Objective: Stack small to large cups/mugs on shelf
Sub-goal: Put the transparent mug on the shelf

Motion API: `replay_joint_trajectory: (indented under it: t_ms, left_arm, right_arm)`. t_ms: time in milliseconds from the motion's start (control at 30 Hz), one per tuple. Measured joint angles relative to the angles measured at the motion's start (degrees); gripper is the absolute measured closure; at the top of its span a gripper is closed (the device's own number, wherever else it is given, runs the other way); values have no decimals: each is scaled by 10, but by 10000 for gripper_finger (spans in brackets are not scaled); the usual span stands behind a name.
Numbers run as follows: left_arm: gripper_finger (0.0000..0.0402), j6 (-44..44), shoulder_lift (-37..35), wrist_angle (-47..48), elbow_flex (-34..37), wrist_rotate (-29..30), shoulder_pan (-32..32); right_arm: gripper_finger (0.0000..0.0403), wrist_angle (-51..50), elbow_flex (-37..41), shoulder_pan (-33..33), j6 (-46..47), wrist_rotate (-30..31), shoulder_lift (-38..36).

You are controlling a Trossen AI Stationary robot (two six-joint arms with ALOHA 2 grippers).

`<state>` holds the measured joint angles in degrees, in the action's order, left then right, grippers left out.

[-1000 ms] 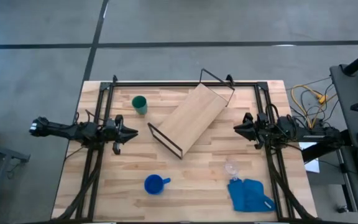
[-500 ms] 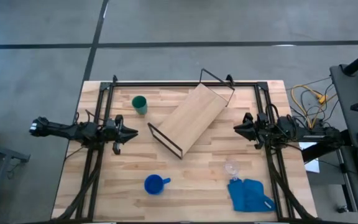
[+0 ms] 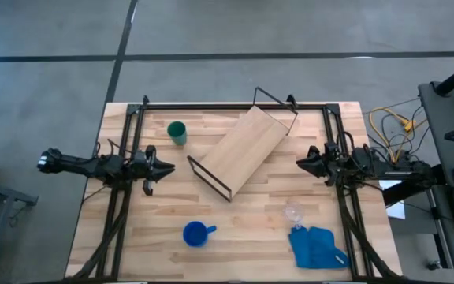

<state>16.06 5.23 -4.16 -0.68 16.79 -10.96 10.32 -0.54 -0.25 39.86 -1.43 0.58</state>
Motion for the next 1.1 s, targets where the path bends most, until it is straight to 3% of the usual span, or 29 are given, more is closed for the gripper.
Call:
replay_joint_trajectory:
  t_ms: [133, 333, 567, 867, 1100]
  left_arm:
    - [354, -24, 0, -4, -30, -5, 0]
    - [354, -166, 24, 35, -149, 5, 0]
    - [354, -179, 125, 194, -352, 20, 0]
    - [354, -216, 225, 198, -558, 22, 0]
    - [354, -209, 239, 193, -640, 19, 0]
  right_arm:
    - [326, 34, -1, 0, 13, 0, 0]
    - [326, 22, -60, 0, -2, -2, 16]
    - [326, -117, -235, 0, -77, -5, 127]
    - [326, -234, -462, 0, -149, -5, 300]
    - [326, -238, -599, 0, -172, -5, 382]
